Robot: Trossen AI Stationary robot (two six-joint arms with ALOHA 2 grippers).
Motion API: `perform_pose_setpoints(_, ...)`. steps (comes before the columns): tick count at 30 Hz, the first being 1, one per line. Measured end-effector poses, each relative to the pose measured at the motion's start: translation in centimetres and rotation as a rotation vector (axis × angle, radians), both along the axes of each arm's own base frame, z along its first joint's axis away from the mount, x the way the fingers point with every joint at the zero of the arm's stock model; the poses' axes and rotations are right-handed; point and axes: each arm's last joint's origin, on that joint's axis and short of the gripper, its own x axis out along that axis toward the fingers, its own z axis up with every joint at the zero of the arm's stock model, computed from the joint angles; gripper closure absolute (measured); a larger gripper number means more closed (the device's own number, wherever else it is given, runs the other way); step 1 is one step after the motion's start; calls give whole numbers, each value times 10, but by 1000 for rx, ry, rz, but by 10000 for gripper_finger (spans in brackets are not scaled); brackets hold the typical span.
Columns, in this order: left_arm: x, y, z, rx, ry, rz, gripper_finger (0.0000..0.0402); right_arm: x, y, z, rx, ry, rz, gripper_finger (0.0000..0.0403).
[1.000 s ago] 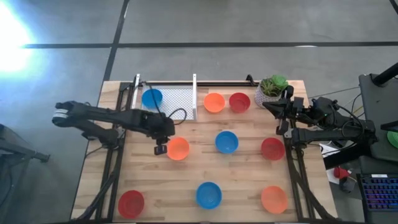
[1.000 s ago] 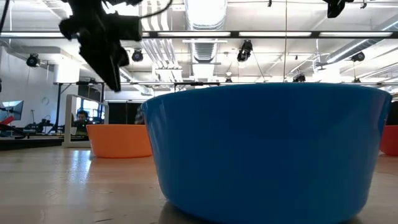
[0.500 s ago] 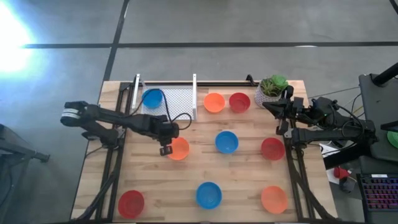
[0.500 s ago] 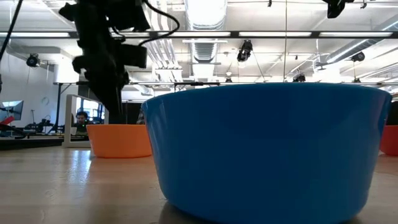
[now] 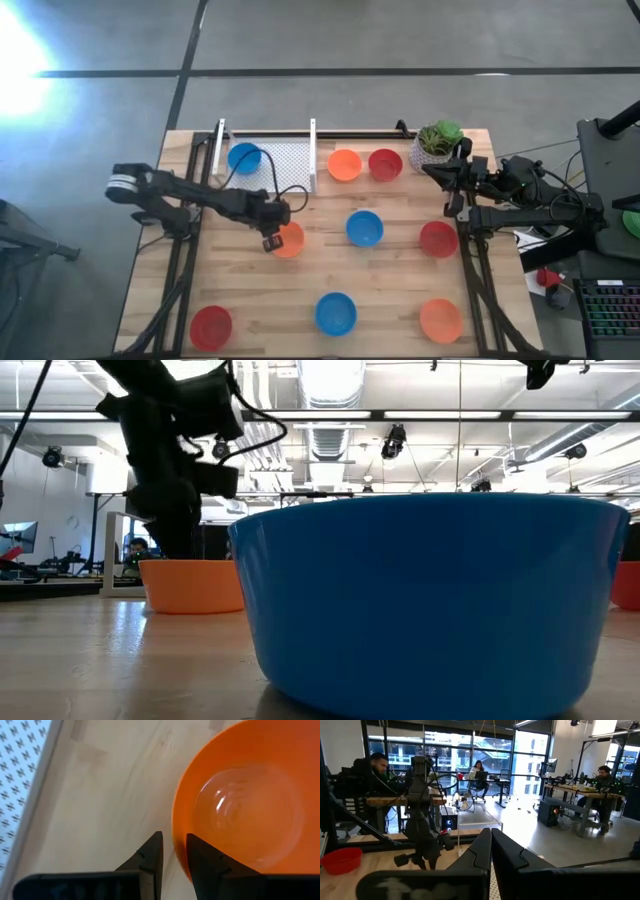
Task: Pick & Place Mini bowls
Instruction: Put the left orange bowl on the shelf
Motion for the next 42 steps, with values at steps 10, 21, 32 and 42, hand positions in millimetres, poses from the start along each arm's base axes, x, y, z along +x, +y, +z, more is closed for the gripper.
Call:
perform_pose_setpoints(10, -2, -1, -12, -55, 13, 10, 346, 0, 0, 0, 0, 0, -1, 394)
perform_pose_setpoints(21, -6, -1, 2, -161, -42, 16, 400, 0, 0, 0, 0, -1, -2, 394)
perform_pose_setpoints(32, -32, 23, 72, -90, -249, 203, 401, 0, 0, 0, -8, 1, -3, 394)
perform_pose_setpoints(42, -56, 69, 124, 31, -345, 443, 401, 0, 0, 0, -17, 3, -4, 394)
